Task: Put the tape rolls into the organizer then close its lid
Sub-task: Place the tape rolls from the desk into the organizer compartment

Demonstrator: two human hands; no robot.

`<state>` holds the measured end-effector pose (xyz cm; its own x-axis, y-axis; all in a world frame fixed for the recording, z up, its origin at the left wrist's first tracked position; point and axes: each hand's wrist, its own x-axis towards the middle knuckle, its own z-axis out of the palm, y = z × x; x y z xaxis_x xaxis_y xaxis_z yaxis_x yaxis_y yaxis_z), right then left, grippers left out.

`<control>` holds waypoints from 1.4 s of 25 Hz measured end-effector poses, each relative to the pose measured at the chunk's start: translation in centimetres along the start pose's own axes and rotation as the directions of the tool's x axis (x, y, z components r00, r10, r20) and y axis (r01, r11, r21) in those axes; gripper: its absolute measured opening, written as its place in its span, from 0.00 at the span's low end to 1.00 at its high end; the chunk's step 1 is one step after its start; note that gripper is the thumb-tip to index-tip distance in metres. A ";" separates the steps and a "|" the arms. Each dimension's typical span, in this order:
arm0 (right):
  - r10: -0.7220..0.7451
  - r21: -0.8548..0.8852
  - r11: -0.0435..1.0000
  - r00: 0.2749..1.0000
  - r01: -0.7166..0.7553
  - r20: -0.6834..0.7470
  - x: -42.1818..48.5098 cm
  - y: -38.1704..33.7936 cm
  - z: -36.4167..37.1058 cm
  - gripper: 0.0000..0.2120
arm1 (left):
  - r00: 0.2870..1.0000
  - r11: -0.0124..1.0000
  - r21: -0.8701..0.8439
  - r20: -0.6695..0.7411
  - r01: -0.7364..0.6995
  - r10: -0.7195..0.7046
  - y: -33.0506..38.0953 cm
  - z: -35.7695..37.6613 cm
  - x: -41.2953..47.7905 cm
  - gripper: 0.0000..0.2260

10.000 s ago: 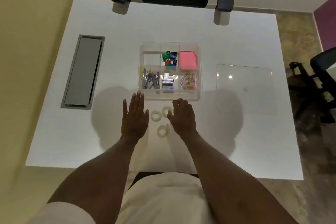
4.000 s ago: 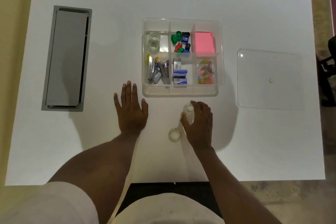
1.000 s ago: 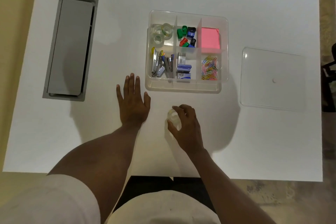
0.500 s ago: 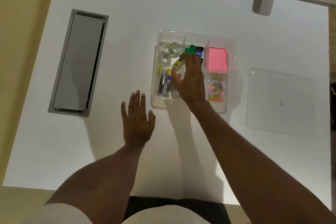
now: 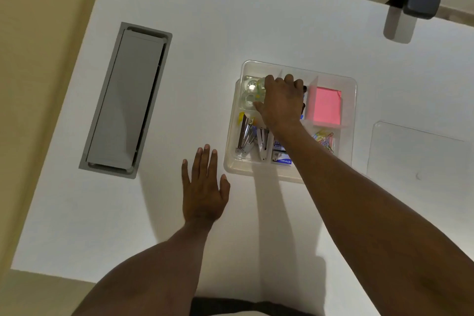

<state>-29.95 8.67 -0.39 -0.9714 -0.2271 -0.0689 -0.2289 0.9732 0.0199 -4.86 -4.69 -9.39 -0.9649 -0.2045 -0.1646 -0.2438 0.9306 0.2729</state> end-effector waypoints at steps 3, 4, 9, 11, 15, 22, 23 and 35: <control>-0.006 -0.033 0.999 1.000 0.007 0.027 0.4 0.2 0.1 0.25 | 1.000 1.000 -0.009 -0.005 -0.004 0.004 0.1 -0.2 0.0 0.31; -0.010 -0.038 0.999 1.000 0.011 0.020 0.5 0.3 0.1 0.25 | 1.000 1.000 -0.008 -0.004 -0.003 0.003 0.1 -0.2 0.0 0.31; -0.070 0.002 0.998 0.996 0.070 -0.055 0.9 1.0 -0.2 0.12 | 1.000 1.000 -0.006 0.017 0.007 -0.007 0.1 0.0 0.0 0.31; -0.178 0.040 0.983 0.982 0.181 -0.065 1.4 1.4 0.0 0.09 | 1.000 1.000 -0.006 0.021 0.009 -0.009 0.1 0.0 0.1 0.31; -0.496 0.019 0.869 0.868 0.495 0.028 2.8 1.9 0.3 0.21 | 1.000 1.000 -0.008 0.028 0.010 -0.010 0.1 0.0 0.1 0.31; -0.614 -0.101 0.766 0.769 0.635 0.176 4.6 3.4 0.0 0.22 | 0.999 1.000 -0.006 0.037 0.010 -0.010 0.1 0.0 0.2 0.31; -0.617 -0.120 0.760 0.767 0.639 0.177 4.7 3.6 -0.1 0.20 | 0.999 1.000 -0.005 0.034 0.007 -0.007 0.1 -0.1 0.1 0.31; -0.654 -0.109 0.713 0.713 0.693 0.252 6.3 3.8 -0.6 0.19 | 0.999 1.000 0.003 0.043 0.006 -0.006 0.1 -0.1 0.1 0.31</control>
<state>-36.96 10.91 -0.12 -0.5271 -0.7897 -0.3139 -0.8429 0.5328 0.0749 -4.95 -4.67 -9.26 -0.9583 -0.1973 -0.2066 -0.2494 0.9303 0.2688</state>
